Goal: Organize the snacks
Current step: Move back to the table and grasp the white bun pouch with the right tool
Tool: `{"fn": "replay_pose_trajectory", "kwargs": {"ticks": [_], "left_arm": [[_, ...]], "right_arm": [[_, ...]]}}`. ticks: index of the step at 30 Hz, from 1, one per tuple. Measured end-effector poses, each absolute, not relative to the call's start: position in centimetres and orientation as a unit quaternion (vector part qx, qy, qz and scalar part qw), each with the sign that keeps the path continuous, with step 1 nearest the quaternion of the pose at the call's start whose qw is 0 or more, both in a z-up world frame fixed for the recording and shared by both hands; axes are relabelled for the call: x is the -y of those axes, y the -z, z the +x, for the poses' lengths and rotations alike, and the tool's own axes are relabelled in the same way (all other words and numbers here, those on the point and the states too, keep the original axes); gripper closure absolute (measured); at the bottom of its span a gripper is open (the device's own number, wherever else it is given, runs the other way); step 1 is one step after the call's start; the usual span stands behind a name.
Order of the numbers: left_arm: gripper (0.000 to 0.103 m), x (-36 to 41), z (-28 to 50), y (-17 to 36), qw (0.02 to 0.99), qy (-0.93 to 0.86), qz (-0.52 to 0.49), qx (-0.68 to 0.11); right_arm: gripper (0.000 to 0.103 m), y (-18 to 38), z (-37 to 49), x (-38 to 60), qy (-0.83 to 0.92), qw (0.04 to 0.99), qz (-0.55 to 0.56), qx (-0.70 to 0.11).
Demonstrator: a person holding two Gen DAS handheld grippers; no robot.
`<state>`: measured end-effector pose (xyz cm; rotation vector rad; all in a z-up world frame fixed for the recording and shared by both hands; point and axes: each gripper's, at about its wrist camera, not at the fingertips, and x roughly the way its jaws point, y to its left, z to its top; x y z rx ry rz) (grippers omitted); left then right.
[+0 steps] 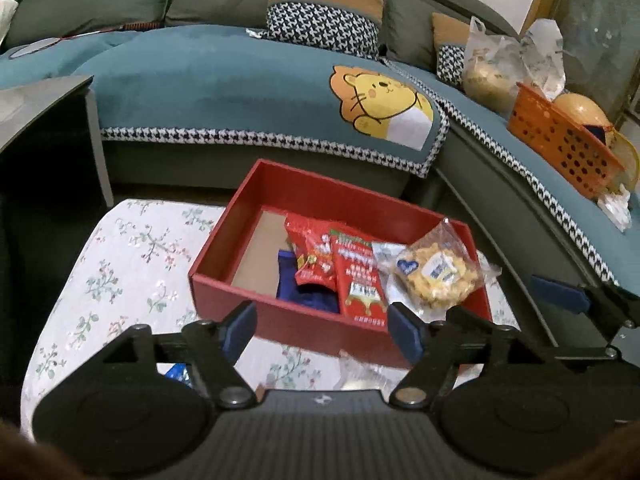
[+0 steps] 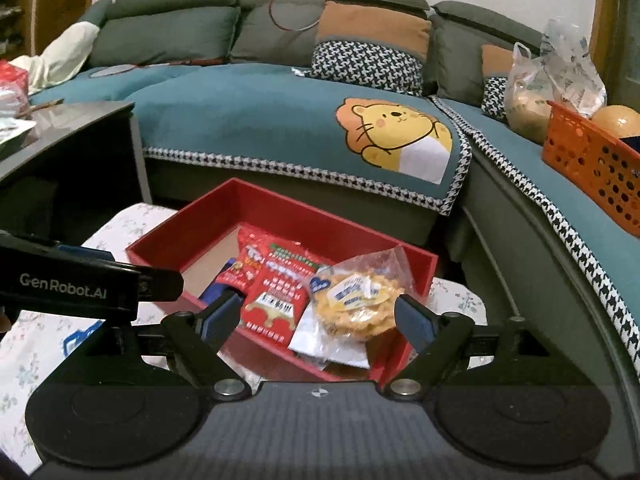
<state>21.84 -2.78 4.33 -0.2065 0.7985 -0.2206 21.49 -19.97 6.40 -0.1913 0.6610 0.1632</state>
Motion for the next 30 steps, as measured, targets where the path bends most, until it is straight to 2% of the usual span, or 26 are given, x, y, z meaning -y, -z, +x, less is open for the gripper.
{"fn": "replay_pose_trajectory", "kwargs": {"ticks": [7, 18, 26, 28, 29, 30], "left_arm": [[0.022, 1.5, 20.5, -3.3, 0.899, 0.106, -0.104, -0.412], [0.021, -0.8, 20.1, -2.1, 0.887, 0.096, -0.124, -0.435], [0.02, -1.1, 19.7, -0.3, 0.871, 0.093, -0.127, -0.466], [0.018, -1.3, 19.5, 0.1, 0.868, 0.09, -0.134, -0.47], [0.017, -1.4, 19.4, 0.3, 0.865, 0.089, -0.137, -0.475], [0.017, -1.4, 19.2, 0.5, 0.862, 0.089, -0.144, -0.478]], "right_arm": [[0.015, -5.6, 20.4, 19.5, -0.107, 0.923, -0.07, -0.362], [0.015, -0.4, 22.3, 19.0, -0.095, 0.871, 0.047, -0.48], [0.014, 2.0, 23.0, 16.5, -0.083, 0.866, 0.013, -0.492], [0.016, 2.2, 23.1, 16.3, -0.093, 0.867, 0.002, -0.489], [0.022, 2.4, 23.2, 16.3, -0.1, 0.863, 0.001, -0.495], [0.032, 2.7, 23.3, 16.5, -0.108, 0.857, 0.01, -0.504]]}}
